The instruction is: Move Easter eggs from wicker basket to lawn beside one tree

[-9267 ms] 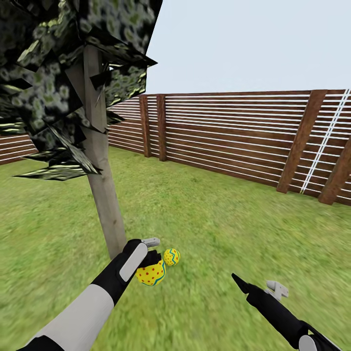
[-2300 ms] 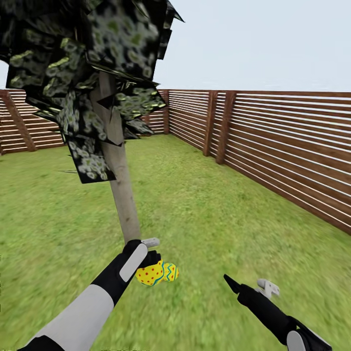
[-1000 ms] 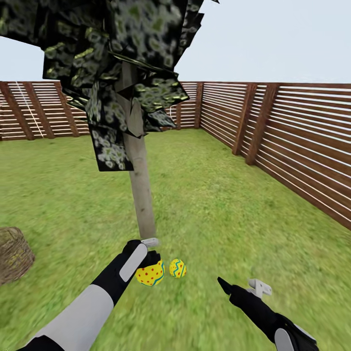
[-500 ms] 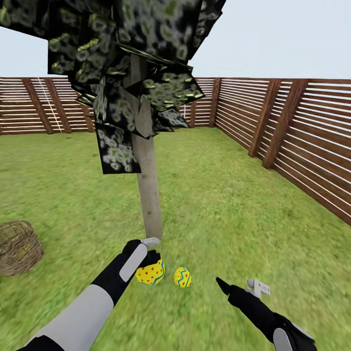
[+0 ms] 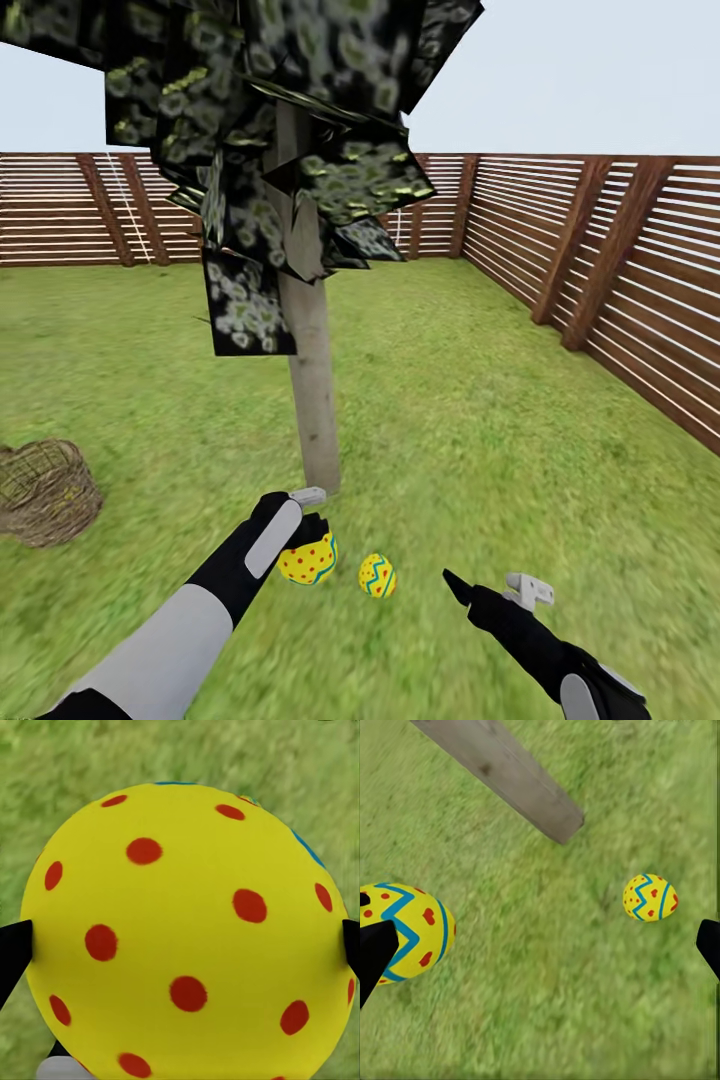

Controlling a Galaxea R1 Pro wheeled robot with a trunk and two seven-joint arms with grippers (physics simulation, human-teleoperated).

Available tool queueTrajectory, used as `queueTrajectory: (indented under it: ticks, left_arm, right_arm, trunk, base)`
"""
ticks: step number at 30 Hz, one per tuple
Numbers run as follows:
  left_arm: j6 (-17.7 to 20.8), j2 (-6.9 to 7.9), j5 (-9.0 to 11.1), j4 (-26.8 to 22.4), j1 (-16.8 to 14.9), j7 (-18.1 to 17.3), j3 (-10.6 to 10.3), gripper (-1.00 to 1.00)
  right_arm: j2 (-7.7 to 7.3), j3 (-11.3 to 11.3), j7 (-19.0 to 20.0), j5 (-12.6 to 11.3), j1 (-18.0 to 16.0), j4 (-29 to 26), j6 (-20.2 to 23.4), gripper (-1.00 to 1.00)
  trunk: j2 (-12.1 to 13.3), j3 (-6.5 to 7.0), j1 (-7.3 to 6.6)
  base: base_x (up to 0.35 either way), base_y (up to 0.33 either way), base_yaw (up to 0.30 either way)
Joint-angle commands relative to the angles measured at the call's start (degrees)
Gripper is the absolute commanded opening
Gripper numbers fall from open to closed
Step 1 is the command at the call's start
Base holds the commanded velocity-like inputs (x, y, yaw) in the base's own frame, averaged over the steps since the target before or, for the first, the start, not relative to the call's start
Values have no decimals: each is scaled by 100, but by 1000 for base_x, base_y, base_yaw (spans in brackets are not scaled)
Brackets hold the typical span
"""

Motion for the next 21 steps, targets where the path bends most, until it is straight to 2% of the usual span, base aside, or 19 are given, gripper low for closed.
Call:
queueTrajectory:
  ticks: [1,6,12,18,21]
  left_arm:
    - [4,3,58,-6,-5,63,-15,-100]
    - [5,0,67,-6,-5,63,-15,-100]
    - [2,1,73,-6,-5,63,-15,-100]
    - [-3,0,62,-6,-5,63,-15,-100]
    - [-7,0,66,-6,-5,63,-15,-100]
  right_arm:
    - [5,-15,13,-14,-3,-6,37,100]
    - [7,-14,-12,-5,-3,0,37,100]
    - [8,-14,-16,-4,-3,2,37,100]
    - [1,-14,14,-3,-3,2,37,100]
    - [-1,-14,31,-3,-3,0,37,100]
  trunk:
    - [-5,-7,2]
    - [-5,-7,2]
    - [-5,-12,2]
    - [-5,-25,2]
    - [-5,-27,2]
  base:
    - [131,-200,90]
    - [219,-190,223]
    - [239,-63,281]
    - [51,-12,270]
    - [5,-1,90]
